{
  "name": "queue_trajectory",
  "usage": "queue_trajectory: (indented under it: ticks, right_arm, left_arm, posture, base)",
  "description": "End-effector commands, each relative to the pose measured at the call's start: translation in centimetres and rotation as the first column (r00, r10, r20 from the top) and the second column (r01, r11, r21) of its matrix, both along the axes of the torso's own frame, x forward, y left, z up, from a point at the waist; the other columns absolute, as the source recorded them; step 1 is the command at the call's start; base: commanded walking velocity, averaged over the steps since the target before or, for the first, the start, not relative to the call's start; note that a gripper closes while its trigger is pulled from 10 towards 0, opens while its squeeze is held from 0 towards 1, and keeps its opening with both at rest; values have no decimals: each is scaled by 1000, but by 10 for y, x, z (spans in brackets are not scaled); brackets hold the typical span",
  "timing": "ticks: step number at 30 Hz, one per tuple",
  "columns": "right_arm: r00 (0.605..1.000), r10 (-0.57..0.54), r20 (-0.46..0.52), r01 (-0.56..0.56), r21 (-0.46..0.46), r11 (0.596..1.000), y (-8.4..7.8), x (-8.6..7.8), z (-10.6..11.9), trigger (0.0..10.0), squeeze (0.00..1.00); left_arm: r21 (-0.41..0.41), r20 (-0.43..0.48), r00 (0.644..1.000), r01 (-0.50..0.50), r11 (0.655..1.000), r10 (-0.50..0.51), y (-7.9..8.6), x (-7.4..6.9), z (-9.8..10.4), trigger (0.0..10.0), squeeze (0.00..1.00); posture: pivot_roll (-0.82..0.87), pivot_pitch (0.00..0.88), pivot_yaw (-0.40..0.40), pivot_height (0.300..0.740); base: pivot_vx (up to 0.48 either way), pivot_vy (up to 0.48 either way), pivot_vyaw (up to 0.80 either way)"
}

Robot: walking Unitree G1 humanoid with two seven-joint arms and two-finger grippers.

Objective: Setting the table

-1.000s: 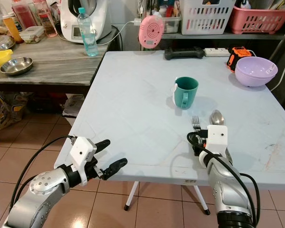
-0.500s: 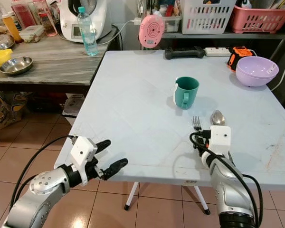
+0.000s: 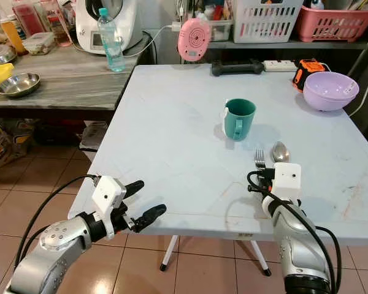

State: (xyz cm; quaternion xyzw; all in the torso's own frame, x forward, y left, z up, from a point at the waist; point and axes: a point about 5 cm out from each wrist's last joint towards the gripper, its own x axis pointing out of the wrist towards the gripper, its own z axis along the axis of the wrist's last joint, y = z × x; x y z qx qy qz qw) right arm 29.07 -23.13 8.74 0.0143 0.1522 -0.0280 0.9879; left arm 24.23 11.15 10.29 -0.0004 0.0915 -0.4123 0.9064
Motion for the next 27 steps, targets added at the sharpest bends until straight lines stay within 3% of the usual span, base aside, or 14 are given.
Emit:
queue_trajectory:
  ticks: [1,10,19,22,23,24,25,27]
  right_arm:
    - [993,-4,-120,7,25,1000,2,-9,-24,0,0]
    - [993,1,-117,2,22,1000,2,-7,-23,0,0]
    - [997,-17,-76,19,17,1000,4,-4,-15,0,0]
    - [999,-25,-34,26,21,999,9,-2,-7,0,0]
    - [999,-30,-13,30,24,999,11,-1,-3,0,0]
    - [999,-34,28,33,26,999,16,0,4,0,0]
    - [999,-34,28,33,26,999,16,0,4,0,0]
    - [992,-38,124,35,28,999,23,4,21,0,0]
  left_arm:
    - [-7,-5,1000,-7,1000,7,4,2,0,10000,0]
    - [-122,-74,997,-3,993,-6,6,9,4,10000,0]
    - [-136,-80,997,5,991,-16,5,8,5,10000,0]
    - [-125,-65,997,-50,991,42,7,11,6,10000,0]
    - [-119,-61,995,-91,989,85,9,13,6,10000,0]
    - [-125,-73,980,-194,973,186,14,18,4,10000,0]
    - [-125,-73,980,-194,973,186,14,18,4,10000,0]
    - [-107,-70,923,-383,918,377,28,29,-1,10000,0]
  posture:
    - [-56,54,60,740]
    - [-60,52,54,740]
    - [-57,40,51,740]
    - [-56,34,49,740]
    - [-56,33,47,740]
    - [-53,25,44,740]
    - [-53,25,44,740]
    - [-55,18,43,740]
  base:
    - [0,0,0]
    - [0,0,0]
    - [0,0,0]
    - [0,0,0]
    - [0,0,0]
    - [0,0,0]
    - [0,0,0]
    - [0,0,0]
